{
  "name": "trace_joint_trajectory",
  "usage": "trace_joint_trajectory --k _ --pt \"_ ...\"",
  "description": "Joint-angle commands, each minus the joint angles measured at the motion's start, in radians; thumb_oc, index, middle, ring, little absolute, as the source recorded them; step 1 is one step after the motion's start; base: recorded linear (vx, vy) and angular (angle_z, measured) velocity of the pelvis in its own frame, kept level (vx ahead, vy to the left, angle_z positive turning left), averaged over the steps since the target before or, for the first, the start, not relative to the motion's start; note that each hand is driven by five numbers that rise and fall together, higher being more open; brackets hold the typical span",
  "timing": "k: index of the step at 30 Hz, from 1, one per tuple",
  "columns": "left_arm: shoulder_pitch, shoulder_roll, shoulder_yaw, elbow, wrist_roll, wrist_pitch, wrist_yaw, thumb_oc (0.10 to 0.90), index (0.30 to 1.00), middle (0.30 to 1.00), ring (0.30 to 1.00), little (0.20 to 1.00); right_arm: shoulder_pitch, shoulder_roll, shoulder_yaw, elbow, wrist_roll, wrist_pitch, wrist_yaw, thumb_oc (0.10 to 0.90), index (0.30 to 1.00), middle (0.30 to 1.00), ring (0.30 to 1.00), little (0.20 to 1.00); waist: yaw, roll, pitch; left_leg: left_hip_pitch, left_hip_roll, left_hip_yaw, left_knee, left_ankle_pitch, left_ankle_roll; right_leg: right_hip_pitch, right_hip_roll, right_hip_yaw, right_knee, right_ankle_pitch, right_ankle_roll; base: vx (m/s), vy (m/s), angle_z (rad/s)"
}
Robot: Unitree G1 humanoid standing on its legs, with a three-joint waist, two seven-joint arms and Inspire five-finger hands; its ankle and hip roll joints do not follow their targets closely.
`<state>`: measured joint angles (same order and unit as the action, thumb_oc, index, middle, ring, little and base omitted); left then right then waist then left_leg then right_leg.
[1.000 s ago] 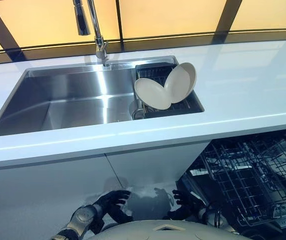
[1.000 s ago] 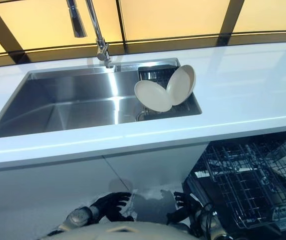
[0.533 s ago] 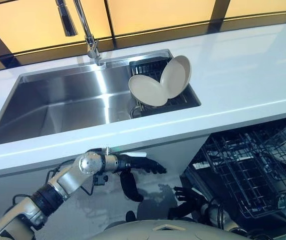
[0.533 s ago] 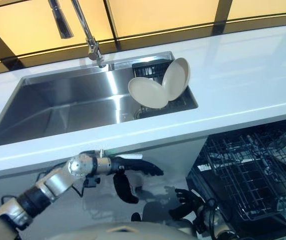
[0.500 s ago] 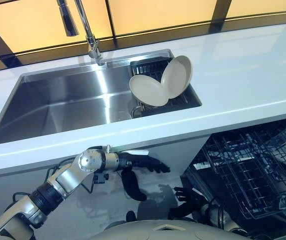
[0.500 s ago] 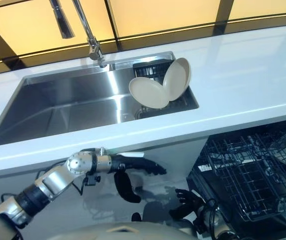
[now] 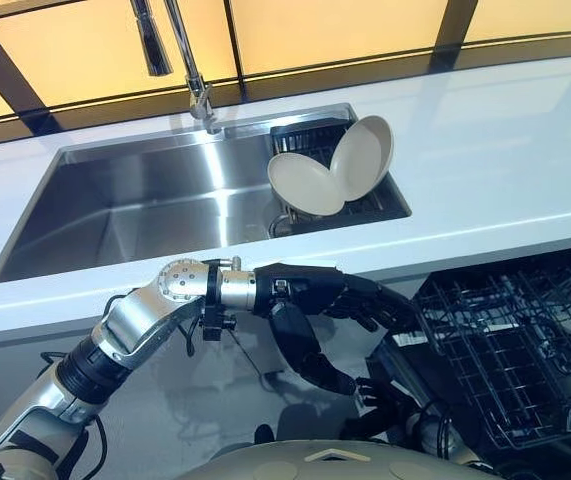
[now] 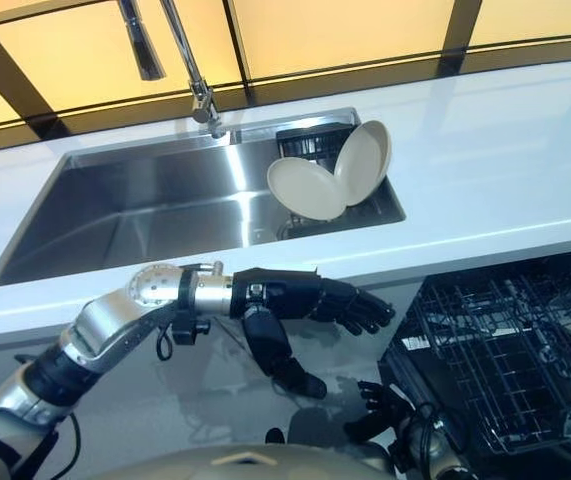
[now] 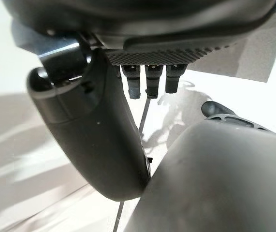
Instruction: Pick up plates and place into dishwasher.
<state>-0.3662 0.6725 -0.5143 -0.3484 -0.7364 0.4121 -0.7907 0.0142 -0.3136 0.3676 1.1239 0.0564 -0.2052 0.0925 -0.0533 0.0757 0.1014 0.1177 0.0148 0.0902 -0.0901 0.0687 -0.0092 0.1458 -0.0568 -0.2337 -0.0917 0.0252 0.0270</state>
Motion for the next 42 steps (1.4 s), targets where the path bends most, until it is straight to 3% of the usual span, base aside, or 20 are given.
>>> trace_joint_trajectory --k 1,2,6,12,18,25,31,35,39,42 --pt "-0.091 -0.038 0.072 -0.081 -0.139 -0.154 0.137 0.8 0.9 0.9 0.9 0.9 -0.018 0.043 0.029 -0.001 0.035 -0.028 -0.003 0.8 0.9 0.9 0.9 0.9 0.015 -0.017 -0.02 0.021 -0.044 -0.028 0.003 -0.118 0.037 -0.014 0.033 0.014 0.045 -0.066 0.033 0.0 0.0 0.0" --pt "-0.092 -0.033 0.088 -0.077 -0.135 -0.206 0.19 0.8 0.9 0.9 0.9 0.9 -0.015 0.043 0.033 -0.005 0.036 -0.024 -0.004 0.8 0.9 0.9 0.9 0.9 0.016 -0.018 -0.021 0.021 -0.044 -0.029 0.003 -0.118 0.037 -0.013 0.033 0.014 0.045 -0.067 0.032 0.0 0.0 0.0" --pt "-0.118 -0.013 0.168 -0.037 -0.125 -0.314 0.295 0.8 0.9 0.9 0.9 0.9 -0.004 0.042 0.033 -0.011 0.034 -0.021 0.003 0.8 0.9 0.9 0.9 0.9 0.019 -0.021 -0.028 0.022 -0.044 -0.027 0.003 -0.116 0.036 -0.011 0.032 0.011 0.05 -0.073 0.031 0.0 0.0 0.0" --pt "-0.189 0.014 0.303 0.022 -0.144 -0.414 0.441 0.8 0.9 0.9 0.9 0.9 -0.003 0.052 0.027 0.015 0.04 -0.019 0.007 0.8 0.9 0.9 0.9 0.9 0.016 -0.022 -0.04 0.026 -0.044 -0.016 0.003 -0.117 0.034 -0.012 0.033 0.01 0.053 -0.078 0.027 0.0 -0.005 0.0" --pt "-0.269 0.038 0.375 0.091 -0.165 -0.408 0.547 0.8 0.9 0.9 0.9 0.9 -0.017 0.06 0.027 0.043 0.041 -0.012 0.007 0.8 0.9 0.9 0.9 0.9 0.009 -0.016 -0.049 0.033 -0.044 0.001 0.003 -0.117 0.03 -0.011 0.034 0.011 0.056 -0.082 0.025 0.0 0.0 0.0" --pt "-0.371 0.141 0.395 0.241 0.077 -0.413 0.73 0.8 0.9 0.9 0.9 0.9 -0.029 0.052 0.023 0.062 0.038 -0.006 0.019 0.8 0.9 0.9 0.9 0.9 0.0 -0.003 -0.055 0.037 -0.045 0.022 0.003 -0.116 0.025 -0.012 0.034 0.011 0.058 -0.087 0.026 0.0 0.0 -0.01" --pt "-0.541 0.303 0.297 0.404 0.402 -0.442 0.707 0.8 0.9 0.9 0.9 0.9 -0.04 0.035 0.03 0.078 0.043 -0.007 0.038 0.8 0.9 0.9 0.9 0.9 -0.01 0.009 -0.062 0.037 -0.043 0.039 0.003 -0.115 0.022 -0.018 0.036 0.013 0.064 -0.088 0.031 0.02 -0.001 -0.01" --pt "-0.636 0.365 0.216 0.46 0.435 -0.453 0.686 0.8 0.9 0.9 0.9 0.9 -0.037 0.026 0.031 0.081 0.04 -0.009 0.046 0.8 0.9 0.9 0.9 0.9 -0.018 0.016 -0.062 0.038 -0.043 0.048 0.003 -0.115 0.02 -0.021 0.035 0.016 0.064 -0.083 0.036 0.01 0.0 0.0" --pt "-0.764 0.427 0.072 0.512 0.532 -0.507 0.652 0.8 0.9 0.9 0.9 0.9 -0.032 0.015 0.026 0.081 0.037 -0.006 0.045 0.8 0.9 0.9 0.9 0.9 -0.033 0.028 -0.055 0.036 -0.045 0.061 0.003 -0.115 0.021 -0.026 0.033 0.025 0.06 -0.075 0.045 0.01 0.002 0.0" --pt "-0.807 0.439 0.03 0.526 0.535 -0.499 0.633 0.8 0.9 0.9 0.9 0.9 -0.029 0.012 0.024 0.078 0.038 -0.005 0.045 0.8 0.9 0.9 0.9 0.9 -0.039 0.031 -0.052 0.036 -0.046 0.067 0.003 -0.115 0.021 -0.03 0.032 0.029 0.061 -0.071 0.048 0.01 -0.003 -0.01"
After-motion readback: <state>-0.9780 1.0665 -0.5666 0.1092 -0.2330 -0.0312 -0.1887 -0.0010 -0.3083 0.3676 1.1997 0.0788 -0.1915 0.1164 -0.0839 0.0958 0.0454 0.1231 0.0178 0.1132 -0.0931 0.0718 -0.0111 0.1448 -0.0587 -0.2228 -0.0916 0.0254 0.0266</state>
